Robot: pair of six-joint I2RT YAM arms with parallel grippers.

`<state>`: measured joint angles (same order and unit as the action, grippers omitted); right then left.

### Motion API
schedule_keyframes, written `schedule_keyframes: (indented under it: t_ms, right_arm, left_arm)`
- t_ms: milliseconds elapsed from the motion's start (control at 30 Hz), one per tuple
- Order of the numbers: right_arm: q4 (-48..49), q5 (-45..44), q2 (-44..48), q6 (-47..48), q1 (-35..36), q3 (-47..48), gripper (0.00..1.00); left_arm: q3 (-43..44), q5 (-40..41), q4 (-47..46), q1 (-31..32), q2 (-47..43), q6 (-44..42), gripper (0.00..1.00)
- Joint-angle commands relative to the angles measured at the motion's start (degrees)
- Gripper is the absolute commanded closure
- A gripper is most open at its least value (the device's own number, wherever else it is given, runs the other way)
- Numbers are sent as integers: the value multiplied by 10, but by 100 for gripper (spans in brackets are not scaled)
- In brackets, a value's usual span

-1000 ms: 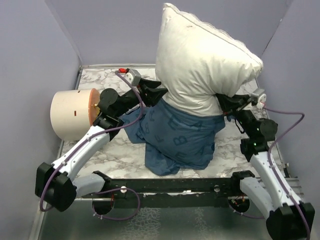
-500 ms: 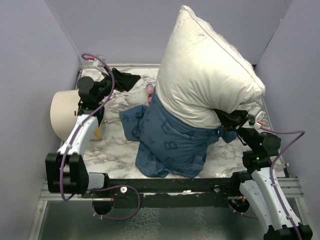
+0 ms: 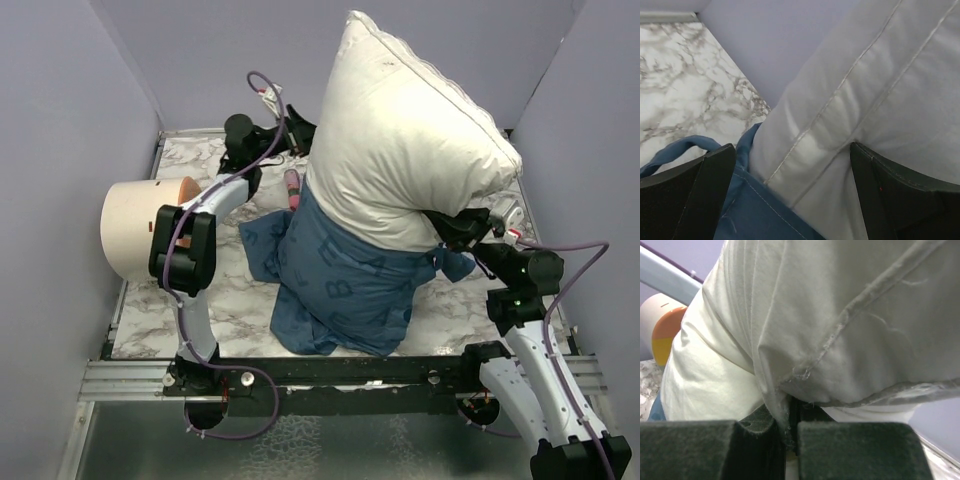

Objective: Put the pillow into the pillowcase
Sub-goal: Stuff the pillow into the pillowcase.

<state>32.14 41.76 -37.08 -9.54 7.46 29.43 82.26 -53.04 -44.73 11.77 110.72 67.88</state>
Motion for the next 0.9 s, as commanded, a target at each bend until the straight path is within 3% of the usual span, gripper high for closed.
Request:
schedule_keyframes:
  t_ms: [0, 67, 100, 133, 200, 267, 500, 600, 733, 867]
  right_arm:
    - [-46, 64, -2, -1, 9, 17, 99]
    - [-53, 61, -6, 4, 9, 21, 99]
    - [-52, 58, -10, 4, 9, 23, 99]
    - [-51, 54, -17, 5, 9, 26, 99]
    - [-39, 44, -37, 4, 9, 35, 99]
    - [-31, 28, -72, 9, 9, 59, 99]
    - [-18, -50, -256, 71, 8, 252, 99]
    - [-20, -61, -328, 94, 6, 370, 99]
    - [-31, -84, -382, 96, 1, 447, 99]
    - [-64, -134, -397, 74, -6, 417, 99]
  left_arm:
    - [27, -28, -41, 51, 62, 39, 2]
    - [35, -36, -143, 69, 83, 138, 10]
    - [40, -34, -200, 72, 93, 187, 18]
    - [50, -29, -262, 74, 102, 240, 34]
    - [85, -10, -362, 72, 126, 335, 74]
    - [139, 2, -397, 66, 141, 382, 99]
    - [294, 23, -285, 34, 103, 311, 100]
    - [297, 46, -257, 7, 60, 258, 100]
    - [225, 65, -257, -9, -3, 199, 100]
    - [57, 84, -262, -6, -69, 122, 100]
